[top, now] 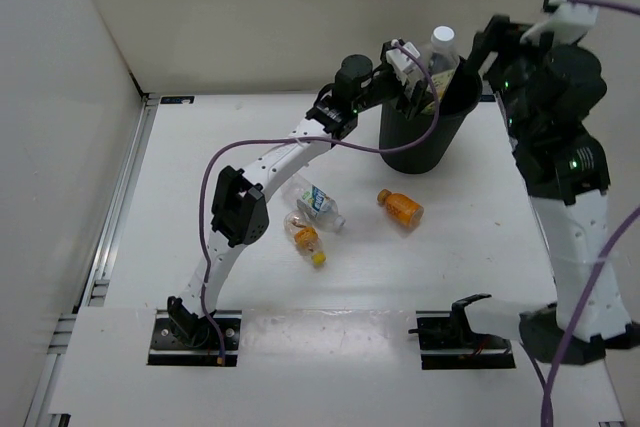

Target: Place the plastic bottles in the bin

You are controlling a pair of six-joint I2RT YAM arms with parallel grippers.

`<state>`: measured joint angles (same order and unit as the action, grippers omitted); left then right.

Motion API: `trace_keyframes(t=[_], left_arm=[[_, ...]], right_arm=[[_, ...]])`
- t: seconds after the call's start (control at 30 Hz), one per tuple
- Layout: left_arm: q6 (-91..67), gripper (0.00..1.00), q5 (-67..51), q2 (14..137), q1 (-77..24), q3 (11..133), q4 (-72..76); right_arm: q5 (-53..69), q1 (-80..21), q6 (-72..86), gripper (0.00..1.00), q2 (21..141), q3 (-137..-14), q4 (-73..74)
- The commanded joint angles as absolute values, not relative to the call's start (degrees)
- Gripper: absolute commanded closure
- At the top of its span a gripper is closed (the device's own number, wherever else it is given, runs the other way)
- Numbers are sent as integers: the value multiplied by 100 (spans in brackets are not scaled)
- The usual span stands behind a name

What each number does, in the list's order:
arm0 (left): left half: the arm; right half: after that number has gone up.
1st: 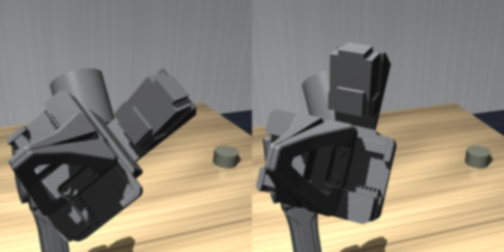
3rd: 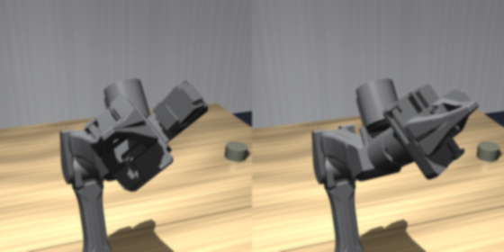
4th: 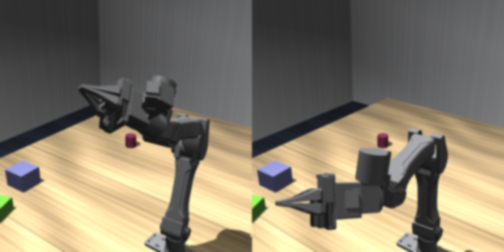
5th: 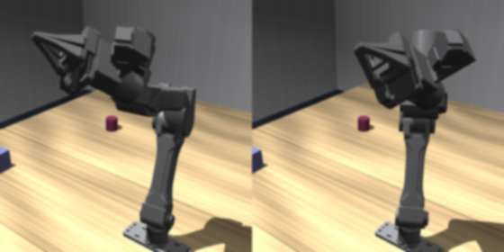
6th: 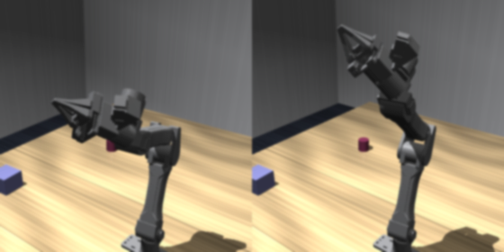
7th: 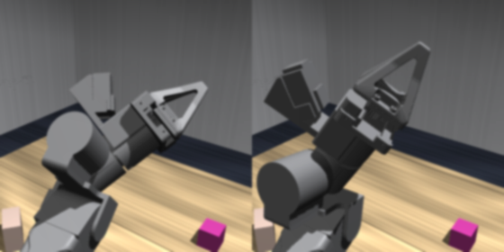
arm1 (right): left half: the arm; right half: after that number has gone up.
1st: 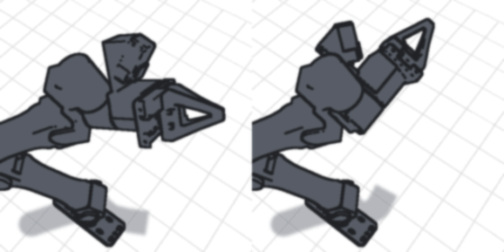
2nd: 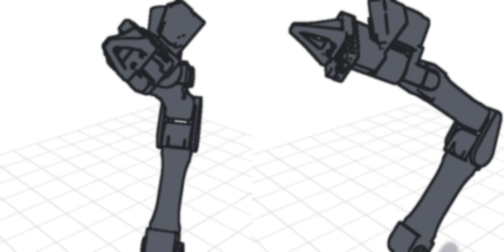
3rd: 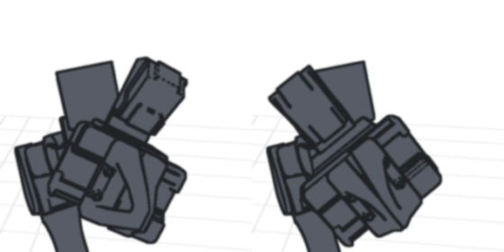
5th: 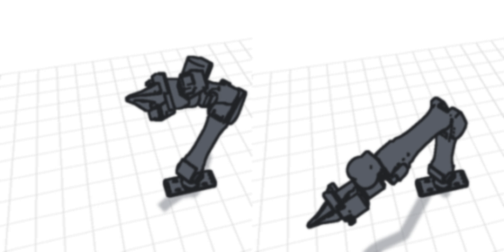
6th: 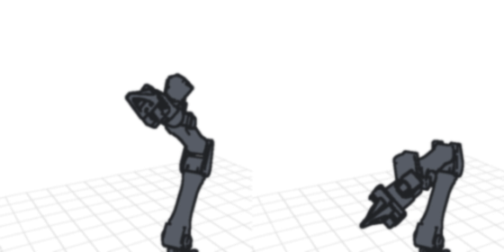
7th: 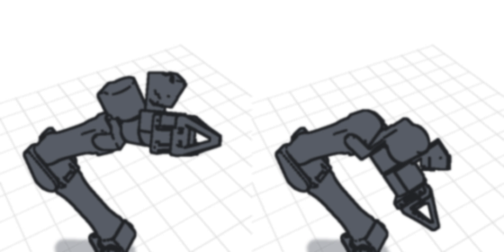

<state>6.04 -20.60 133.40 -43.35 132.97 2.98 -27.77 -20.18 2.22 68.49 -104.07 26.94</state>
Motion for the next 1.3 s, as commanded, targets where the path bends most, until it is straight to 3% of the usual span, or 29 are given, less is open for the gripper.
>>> trace_keyframes(t=[0.0,0.03,0.17,0.27,0.43,0.6,1.0,1.27], left_arm=[[738,0,-2180,12903,-4359,13175,264],[738,0,-2180,12902,-4359,13175,264],[800,0,-2180,12902,-4359,13122,211],[853,0,-2180,12902,-4359,13122,211],[905,0,-2180,12902,-4359,13227,211],[905,0,-2127,12902,-4359,13228,211],[853,0,-2285,12666,-4359,13228,158],[800,0,-2855,12411,-4359,13228,105]], right_arm=[[-2207,-1864,-185,26,7924,-11309,2347],[-2076,-1776,-124,41,8119,-11738,2347],[-1487,-1565,18,67,8762,-12181,2286],[-1205,-1389,289,80,9034,-12121,2285],[-344,-1266,685,94,9149,-11786,2408],[-465,-1266,905,100,9202,-11287,2856],[-729,-1266,1072,100,9097,-10424,3059],[-1002,-1090,1072,100,9782,-11126,3682]])
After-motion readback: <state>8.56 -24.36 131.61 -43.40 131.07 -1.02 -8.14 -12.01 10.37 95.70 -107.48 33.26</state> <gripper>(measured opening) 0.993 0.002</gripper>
